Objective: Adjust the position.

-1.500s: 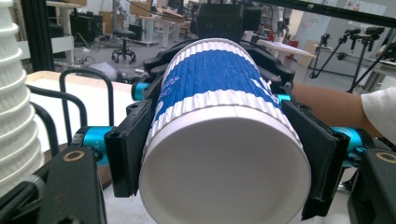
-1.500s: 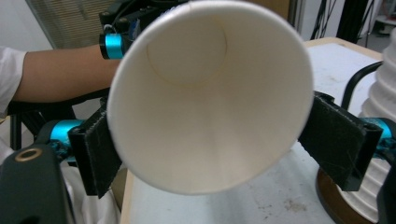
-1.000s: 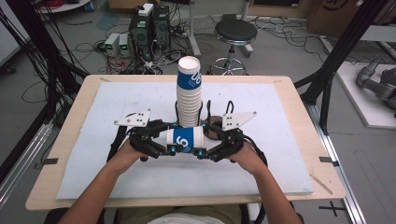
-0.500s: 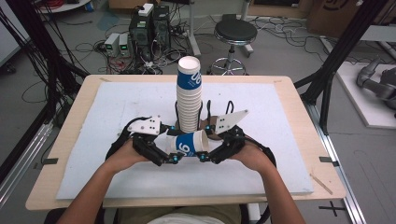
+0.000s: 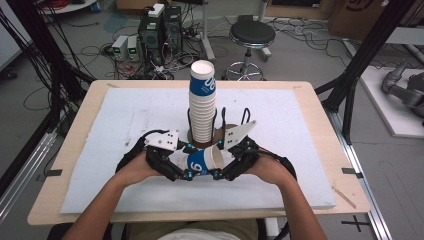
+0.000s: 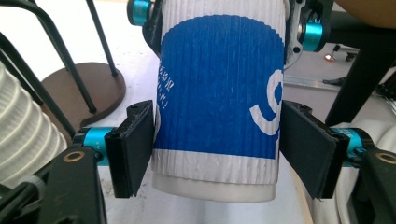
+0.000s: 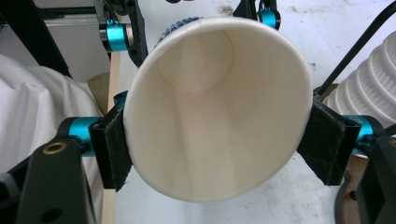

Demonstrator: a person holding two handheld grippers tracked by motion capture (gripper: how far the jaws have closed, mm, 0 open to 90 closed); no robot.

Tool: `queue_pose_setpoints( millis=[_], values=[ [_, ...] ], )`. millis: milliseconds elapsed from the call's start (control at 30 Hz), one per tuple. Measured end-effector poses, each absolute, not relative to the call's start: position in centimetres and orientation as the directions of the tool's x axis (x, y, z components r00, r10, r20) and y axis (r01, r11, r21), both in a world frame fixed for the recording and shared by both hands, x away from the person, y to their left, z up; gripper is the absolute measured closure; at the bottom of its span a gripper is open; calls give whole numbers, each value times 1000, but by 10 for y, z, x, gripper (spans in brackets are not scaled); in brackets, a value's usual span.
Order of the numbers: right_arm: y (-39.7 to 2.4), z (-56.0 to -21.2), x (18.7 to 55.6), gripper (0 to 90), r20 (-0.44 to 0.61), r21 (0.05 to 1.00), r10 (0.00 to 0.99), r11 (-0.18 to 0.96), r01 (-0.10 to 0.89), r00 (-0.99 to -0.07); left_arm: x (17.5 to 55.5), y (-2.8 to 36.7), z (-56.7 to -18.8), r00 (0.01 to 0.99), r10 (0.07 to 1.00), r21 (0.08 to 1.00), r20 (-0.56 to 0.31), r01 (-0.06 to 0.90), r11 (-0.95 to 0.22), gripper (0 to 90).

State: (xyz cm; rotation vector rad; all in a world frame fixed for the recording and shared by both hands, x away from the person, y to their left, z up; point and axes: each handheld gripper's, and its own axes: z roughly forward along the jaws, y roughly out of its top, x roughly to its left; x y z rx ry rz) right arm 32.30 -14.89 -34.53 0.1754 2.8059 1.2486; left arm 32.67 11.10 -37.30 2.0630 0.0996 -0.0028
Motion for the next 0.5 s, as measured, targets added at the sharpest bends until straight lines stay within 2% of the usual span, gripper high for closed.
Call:
queue_pose_setpoints(
  millis=[233, 400, 433, 467, 500],
  values=[
    [-150, -344, 322, 227, -7, 751, 116, 656, 71, -993, 327, 110, -375, 997, 45, 879, -63, 77, -471, 308],
    [-156, -342, 323, 187, 17, 827, 134, 555, 89, -991, 331, 114, -374, 994, 45, 908, -96, 106, -405, 306],
    [-158, -341, 324, 175, 23, 846, 143, 525, 95, -989, 331, 117, -374, 993, 53, 918, -108, 120, -378, 306],
    [-164, -337, 326, 168, 49, 886, 177, 447, 124, -983, 333, 119, -374, 992, 58, 924, -115, 128, -360, 307],
    [-164, -337, 326, 168, 49, 886, 177, 447, 124, -983, 334, 120, -374, 991, 63, 928, -121, 136, -347, 307]
  ],
)
